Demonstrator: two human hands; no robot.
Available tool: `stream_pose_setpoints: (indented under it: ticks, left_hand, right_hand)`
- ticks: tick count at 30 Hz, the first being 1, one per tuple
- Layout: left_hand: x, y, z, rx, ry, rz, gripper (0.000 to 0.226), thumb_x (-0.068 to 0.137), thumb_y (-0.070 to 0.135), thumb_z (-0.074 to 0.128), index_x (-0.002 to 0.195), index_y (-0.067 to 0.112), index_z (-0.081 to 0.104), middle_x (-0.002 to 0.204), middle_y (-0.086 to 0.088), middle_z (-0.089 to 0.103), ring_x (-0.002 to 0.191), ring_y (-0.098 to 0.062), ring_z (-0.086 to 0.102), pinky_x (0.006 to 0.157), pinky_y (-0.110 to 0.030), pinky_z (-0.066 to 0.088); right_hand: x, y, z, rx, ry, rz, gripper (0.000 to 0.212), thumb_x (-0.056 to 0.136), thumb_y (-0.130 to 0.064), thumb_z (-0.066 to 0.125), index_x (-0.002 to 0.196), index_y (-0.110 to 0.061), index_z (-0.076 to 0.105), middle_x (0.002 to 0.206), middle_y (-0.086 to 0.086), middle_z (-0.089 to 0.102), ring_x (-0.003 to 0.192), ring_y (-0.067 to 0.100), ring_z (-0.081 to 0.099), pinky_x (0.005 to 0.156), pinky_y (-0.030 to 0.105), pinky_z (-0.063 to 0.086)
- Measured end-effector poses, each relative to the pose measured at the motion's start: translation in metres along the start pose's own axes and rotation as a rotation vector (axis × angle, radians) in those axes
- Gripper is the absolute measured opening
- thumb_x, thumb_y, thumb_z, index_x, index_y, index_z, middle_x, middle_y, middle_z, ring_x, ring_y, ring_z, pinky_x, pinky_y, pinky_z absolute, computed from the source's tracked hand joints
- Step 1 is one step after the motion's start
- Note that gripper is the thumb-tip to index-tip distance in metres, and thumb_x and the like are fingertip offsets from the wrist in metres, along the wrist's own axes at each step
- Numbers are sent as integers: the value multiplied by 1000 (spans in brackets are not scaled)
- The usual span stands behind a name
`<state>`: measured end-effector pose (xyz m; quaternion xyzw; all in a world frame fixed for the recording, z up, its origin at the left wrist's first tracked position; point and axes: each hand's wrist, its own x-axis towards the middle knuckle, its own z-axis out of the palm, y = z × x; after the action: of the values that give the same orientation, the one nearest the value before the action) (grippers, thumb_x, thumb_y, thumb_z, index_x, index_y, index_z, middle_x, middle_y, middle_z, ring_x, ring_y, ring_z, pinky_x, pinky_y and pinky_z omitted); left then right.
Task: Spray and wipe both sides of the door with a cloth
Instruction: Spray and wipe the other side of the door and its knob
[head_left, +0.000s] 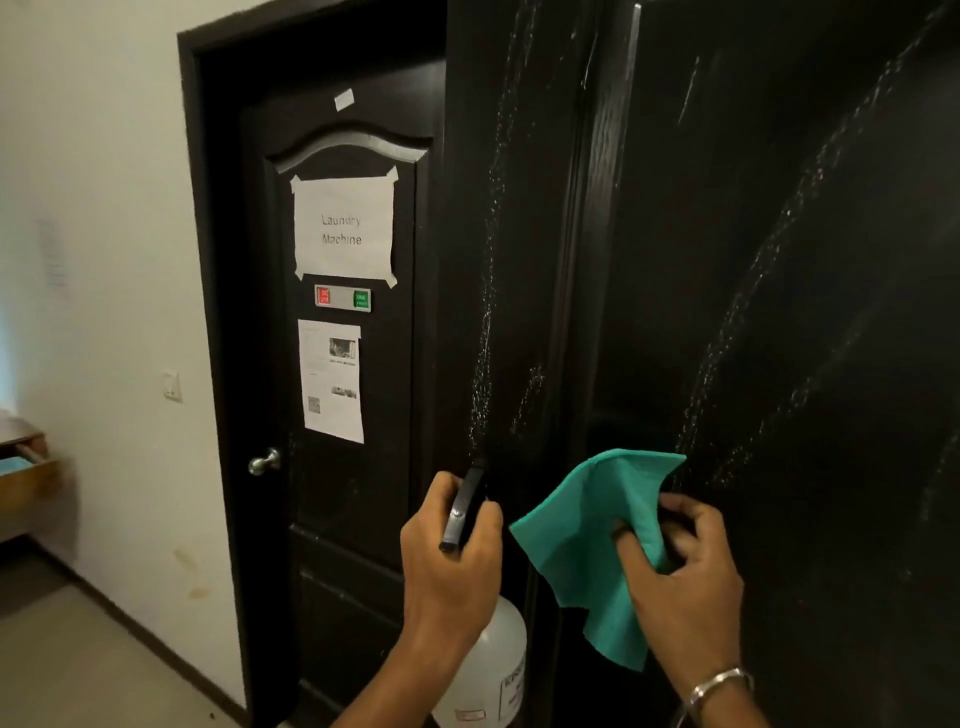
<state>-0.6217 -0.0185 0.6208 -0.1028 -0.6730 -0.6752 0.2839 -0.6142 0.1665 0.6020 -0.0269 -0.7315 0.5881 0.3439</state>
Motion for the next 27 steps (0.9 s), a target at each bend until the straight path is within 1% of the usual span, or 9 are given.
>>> stream_pose_setpoints:
  ticks: [2, 6, 10, 12, 15, 18, 22, 24, 27]
  left_hand:
    - [9, 16, -1, 1, 5, 30, 14, 96, 2, 59, 82, 2, 58, 67, -21, 53, 56, -24, 47, 54, -42, 45]
    - [28, 48, -3, -14, -9, 46, 12, 96, 5, 58, 86, 0, 60, 70, -23, 54, 60, -25, 51, 62, -56, 55]
    - [46, 80, -4, -7, -19, 117, 12, 97, 8, 59, 89, 0, 58, 70, -21, 55, 59, -22, 50, 58, -39, 47]
    - [58, 94, -4, 11, -31, 127, 13, 97, 12, 59, 90, 2, 60, 69, -19, 57, 61, -23, 52, 58, -39, 48]
    - [73, 113, -3, 32, 5, 156, 15, 96, 18, 59, 93, 4, 62, 72, -21, 60, 63, -23, 54, 55, -47, 52]
    - [83, 126, -2, 34, 22, 183, 14, 97, 19, 61, 94, 5, 62, 79, -25, 63, 62, -19, 55, 56, -39, 54]
    - [98, 139, -2, 38, 2, 174, 13, 97, 20, 60, 92, 8, 64, 81, -25, 64, 66, -23, 59, 69, -56, 60]
    - [104, 146, -2, 36, 24, 189, 13, 97, 21, 60, 93, 9, 64, 82, -24, 65, 68, -24, 61, 74, -59, 60]
    - [112, 157, -3, 35, 5, 207, 14, 95, 28, 61, 93, 15, 65, 85, -23, 68, 74, -33, 67, 77, -61, 62]
  right_hand:
    - [3, -3, 0, 5, -14, 9, 50, 83, -20, 84, 118, -36, 52, 86, -17, 71, 69, -1, 70, 51, 14, 49]
    - [8, -10, 2, 20, -49, 18, 40, 82, -17, 85, 109, -34, 61, 87, -17, 72, 83, -3, 65, 66, 16, 46]
    - [9, -18, 8, 17, -37, 11, 40, 80, -14, 87, 96, -37, 59, 87, -18, 66, 83, -3, 60, 66, 16, 42]
    - [10, -24, 9, 13, -12, 1, 38, 80, -18, 87, 94, -38, 58, 86, -17, 65, 81, 0, 60, 65, 18, 42]
    - [10, -32, 9, 8, 3, -17, 36, 81, -19, 86, 94, -36, 57, 80, -18, 62, 75, 0, 58, 61, 17, 40]
    - [8, -38, 10, -9, 32, -63, 37, 80, -17, 87, 94, -35, 58, 75, -16, 67, 72, -3, 61, 62, 13, 40]
    - [7, -45, 15, -25, 94, -126, 40, 75, -11, 90, 88, -35, 60, 62, -22, 67, 62, -8, 64, 54, 6, 43]
    - [8, -47, 18, -8, 115, -151, 38, 74, -9, 91, 88, -31, 64, 65, -28, 68, 67, -15, 63, 58, 0, 44]
    - [10, -48, 24, -1, 140, -204, 33, 72, -9, 91, 89, -27, 69, 68, -22, 72, 67, -9, 67, 58, 0, 46]
